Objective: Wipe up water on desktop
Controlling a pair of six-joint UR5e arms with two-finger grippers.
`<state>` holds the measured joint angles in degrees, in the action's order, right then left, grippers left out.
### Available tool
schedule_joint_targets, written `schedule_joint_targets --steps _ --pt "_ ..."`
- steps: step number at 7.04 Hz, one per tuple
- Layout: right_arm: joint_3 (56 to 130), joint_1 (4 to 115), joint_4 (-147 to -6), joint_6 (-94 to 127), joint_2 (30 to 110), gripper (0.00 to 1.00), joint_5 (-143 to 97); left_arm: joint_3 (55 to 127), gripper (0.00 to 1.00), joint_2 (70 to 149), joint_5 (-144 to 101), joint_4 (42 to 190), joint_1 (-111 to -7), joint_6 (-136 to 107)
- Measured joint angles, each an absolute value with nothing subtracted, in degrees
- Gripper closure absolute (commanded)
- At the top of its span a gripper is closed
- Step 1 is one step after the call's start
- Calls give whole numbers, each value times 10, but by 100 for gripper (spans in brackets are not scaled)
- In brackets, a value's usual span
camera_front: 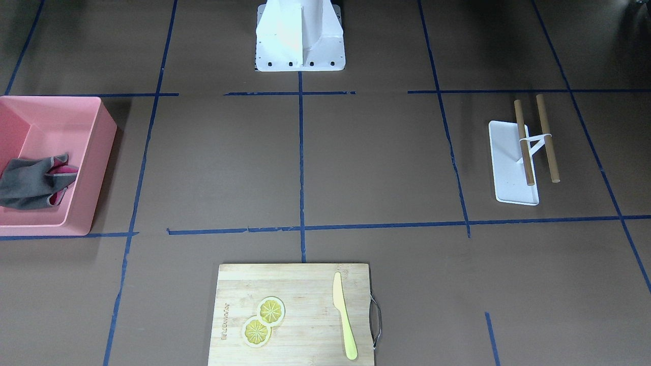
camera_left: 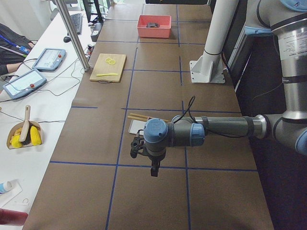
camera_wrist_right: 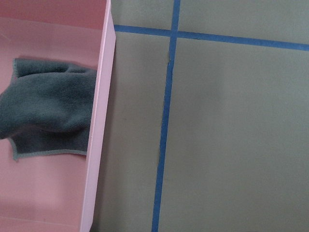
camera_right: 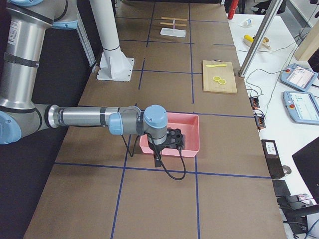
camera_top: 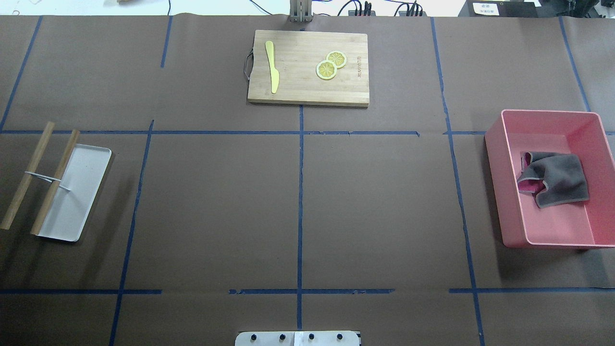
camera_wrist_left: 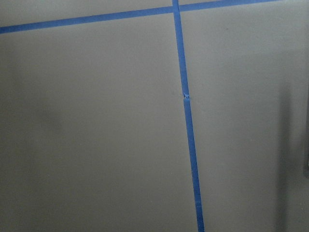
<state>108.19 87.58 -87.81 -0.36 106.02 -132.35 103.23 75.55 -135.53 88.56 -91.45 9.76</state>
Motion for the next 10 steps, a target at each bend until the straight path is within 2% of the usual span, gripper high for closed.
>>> schedule_joint_targets --steps 10 --pt "1079 874 -882 -3 1049 0 -1323 1030 0 756 -1354 884 -914 100"
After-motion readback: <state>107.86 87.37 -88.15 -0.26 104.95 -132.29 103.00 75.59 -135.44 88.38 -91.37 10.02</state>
